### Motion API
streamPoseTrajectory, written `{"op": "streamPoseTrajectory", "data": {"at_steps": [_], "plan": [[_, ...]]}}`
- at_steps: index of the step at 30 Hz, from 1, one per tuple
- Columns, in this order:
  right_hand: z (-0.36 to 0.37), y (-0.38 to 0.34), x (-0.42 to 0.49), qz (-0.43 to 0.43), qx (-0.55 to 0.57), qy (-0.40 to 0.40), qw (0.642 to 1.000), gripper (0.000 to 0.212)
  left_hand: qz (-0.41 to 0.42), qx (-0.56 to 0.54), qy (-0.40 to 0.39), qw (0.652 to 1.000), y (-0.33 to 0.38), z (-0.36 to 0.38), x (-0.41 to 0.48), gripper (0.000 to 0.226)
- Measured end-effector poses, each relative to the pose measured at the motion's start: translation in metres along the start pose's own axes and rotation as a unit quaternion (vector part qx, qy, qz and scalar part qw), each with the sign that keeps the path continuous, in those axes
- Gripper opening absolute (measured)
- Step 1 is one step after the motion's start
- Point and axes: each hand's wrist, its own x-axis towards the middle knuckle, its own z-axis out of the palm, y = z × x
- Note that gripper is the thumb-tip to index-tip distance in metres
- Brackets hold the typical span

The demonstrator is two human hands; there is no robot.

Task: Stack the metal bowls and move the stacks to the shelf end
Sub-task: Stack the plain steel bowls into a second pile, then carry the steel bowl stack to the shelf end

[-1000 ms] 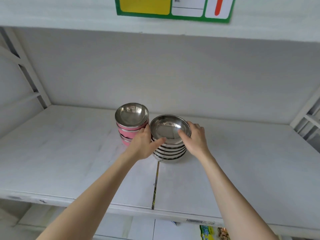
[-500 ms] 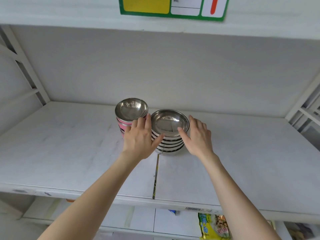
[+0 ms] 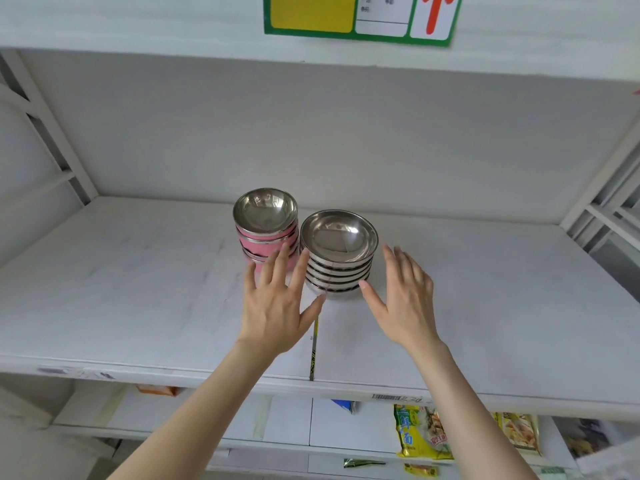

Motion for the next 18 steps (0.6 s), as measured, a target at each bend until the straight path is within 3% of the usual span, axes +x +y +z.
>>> {"op": "streamPoseTrajectory", "data": {"at_steps": [2, 4, 7, 12, 18], "plan": [[0.012, 0.003, -0.004, 0.046, 0.092, -0.039, 0.994, 0.075, -0.055, -0.064, -0.047, 0.995, 0.004, 0.007, -0.003, 0.082], [0.023, 0.007, -0.002, 0.109, 0.221, -0.082, 0.966, 0.077, -0.124, -0.181, -0.093, 0.971, 0.006, 0.018, 0.000, 0.088], [0.034, 0.007, 0.010, 0.189, 0.362, -0.132, 0.903, 0.083, -0.197, -0.369, -0.131, 0.899, 0.009, 0.033, 0.016, 0.087], [0.035, 0.002, 0.041, 0.256, 0.490, -0.170, 0.816, 0.112, -0.241, -0.524, -0.132, 0.806, 0.018, 0.042, 0.047, 0.086], [0.047, 0.004, 0.060, 0.236, 0.558, -0.179, 0.775, 0.065, -0.225, -0.577, -0.095, 0.779, 0.019, 0.046, 0.058, 0.083]]}}
